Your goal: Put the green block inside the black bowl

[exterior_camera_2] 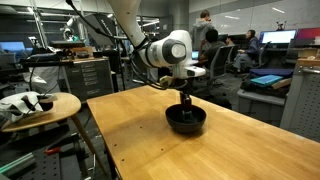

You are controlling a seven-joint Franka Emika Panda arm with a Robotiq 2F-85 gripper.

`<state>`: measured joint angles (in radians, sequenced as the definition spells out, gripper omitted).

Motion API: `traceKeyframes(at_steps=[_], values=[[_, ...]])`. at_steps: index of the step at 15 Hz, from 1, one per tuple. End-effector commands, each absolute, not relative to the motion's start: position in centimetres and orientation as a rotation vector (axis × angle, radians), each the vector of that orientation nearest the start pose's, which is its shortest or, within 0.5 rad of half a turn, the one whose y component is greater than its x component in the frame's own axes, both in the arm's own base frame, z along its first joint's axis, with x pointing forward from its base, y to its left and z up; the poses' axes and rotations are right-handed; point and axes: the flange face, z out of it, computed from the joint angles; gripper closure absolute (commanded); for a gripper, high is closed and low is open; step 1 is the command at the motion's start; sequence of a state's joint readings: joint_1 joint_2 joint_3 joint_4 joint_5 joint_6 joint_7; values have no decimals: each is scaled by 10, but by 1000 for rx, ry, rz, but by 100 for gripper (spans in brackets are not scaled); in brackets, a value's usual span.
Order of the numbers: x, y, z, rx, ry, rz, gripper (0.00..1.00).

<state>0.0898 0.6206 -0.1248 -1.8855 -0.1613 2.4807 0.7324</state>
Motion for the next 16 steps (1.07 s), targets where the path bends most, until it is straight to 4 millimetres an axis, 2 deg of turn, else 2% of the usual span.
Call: traceKeyframes(at_steps=[1, 2, 5, 10, 16], values=[[639, -16, 178, -3143, 1033, -71, 29], [638, -16, 180, -3142, 1039, -69, 24], [636, -12, 191, -3158, 1032, -77, 1], [623, 5, 225, -3194, 993, 32, 0], [622, 36, 285, -3224, 961, -19, 0]])
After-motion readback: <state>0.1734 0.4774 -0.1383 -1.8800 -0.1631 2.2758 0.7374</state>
